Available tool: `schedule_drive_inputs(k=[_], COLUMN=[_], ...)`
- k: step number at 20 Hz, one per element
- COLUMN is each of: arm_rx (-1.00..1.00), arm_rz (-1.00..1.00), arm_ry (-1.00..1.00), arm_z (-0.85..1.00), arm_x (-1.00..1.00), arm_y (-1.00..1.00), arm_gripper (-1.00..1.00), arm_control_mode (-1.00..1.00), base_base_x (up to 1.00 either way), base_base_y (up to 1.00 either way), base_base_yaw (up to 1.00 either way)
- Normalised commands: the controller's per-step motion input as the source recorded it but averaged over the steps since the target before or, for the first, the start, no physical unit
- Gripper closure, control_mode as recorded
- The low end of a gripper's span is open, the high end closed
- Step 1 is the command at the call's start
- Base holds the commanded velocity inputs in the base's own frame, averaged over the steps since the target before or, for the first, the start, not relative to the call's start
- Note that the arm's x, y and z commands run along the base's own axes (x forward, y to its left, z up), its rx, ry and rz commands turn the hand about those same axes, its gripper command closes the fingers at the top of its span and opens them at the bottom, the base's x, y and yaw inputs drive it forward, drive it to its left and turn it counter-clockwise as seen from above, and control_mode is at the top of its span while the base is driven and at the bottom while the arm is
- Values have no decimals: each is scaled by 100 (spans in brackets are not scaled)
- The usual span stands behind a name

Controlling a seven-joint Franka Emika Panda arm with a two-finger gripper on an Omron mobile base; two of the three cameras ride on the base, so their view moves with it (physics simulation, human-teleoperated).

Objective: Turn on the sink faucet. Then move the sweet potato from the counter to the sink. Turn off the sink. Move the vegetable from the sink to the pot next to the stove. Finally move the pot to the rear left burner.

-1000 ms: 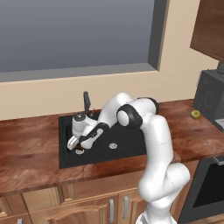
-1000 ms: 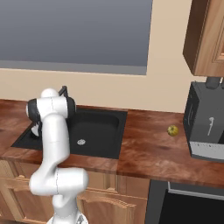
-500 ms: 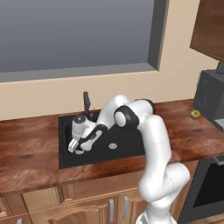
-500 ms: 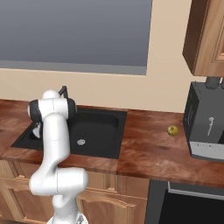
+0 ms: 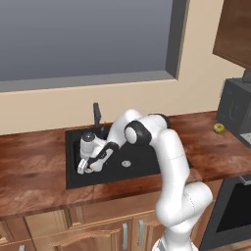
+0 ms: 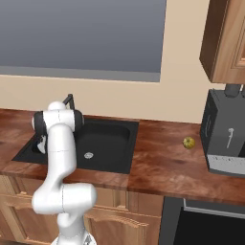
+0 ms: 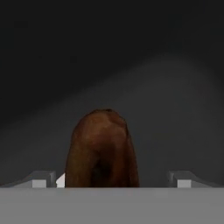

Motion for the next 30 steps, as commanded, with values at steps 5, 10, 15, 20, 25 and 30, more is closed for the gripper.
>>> schedule_drive_inputs(k=[5, 10, 15, 20, 25, 30], arm_rx=[-6, -6, -6, -4, 0, 0], arm_rz=[4, 3, 3, 1, 0, 0], arm_ry=[0, 0, 0, 1, 0, 0], arm_z=[-30, -33, -44, -53, -38, 0], arm_x=[10, 0, 0, 0, 0, -3], arm_y=[23, 17, 14, 0, 0, 0], arm_gripper=[-100, -100, 100, 100, 100, 100], arm_control_mode=[-100, -100, -100, -100, -100, -100], base_base_x=[0, 0, 0, 0, 0, 0], base_base_y=[0, 0, 0, 0, 0, 0], base_base_yaw=[0, 0, 0, 0, 0, 0])
